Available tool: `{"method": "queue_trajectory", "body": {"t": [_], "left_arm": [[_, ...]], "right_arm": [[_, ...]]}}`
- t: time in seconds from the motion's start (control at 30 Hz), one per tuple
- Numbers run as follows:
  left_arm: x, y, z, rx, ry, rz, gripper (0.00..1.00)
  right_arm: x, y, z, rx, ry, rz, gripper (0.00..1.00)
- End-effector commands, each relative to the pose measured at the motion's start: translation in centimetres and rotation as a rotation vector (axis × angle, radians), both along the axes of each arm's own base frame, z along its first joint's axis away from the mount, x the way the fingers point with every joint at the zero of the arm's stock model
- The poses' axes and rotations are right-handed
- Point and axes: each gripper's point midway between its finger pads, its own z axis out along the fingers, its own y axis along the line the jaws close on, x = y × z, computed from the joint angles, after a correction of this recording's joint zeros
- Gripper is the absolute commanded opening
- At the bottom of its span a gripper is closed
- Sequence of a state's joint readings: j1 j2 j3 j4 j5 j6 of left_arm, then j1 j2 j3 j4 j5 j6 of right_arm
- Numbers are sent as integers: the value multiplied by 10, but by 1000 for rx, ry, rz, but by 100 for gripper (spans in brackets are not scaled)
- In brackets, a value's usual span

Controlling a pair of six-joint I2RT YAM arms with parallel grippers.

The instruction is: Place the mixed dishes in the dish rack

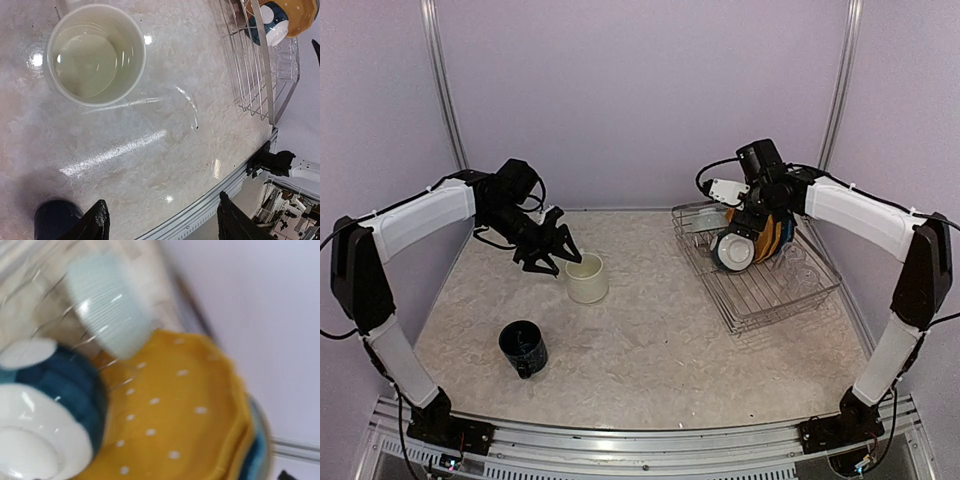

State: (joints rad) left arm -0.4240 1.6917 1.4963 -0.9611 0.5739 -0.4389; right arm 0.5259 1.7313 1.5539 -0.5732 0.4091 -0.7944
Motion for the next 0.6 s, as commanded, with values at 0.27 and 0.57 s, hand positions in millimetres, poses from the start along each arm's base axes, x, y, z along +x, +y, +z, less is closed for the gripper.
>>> {"method": "queue_trajectory", "body": {"t": [0.27,0.57], "left_arm": [[56,50,-14,313,-165,182,77],[87,46,-52,405,-114,184,74]], "right_arm": [[-28,17,55,494,-79,-116,100],[-42,44,57,699,-11,-46,100]]}}
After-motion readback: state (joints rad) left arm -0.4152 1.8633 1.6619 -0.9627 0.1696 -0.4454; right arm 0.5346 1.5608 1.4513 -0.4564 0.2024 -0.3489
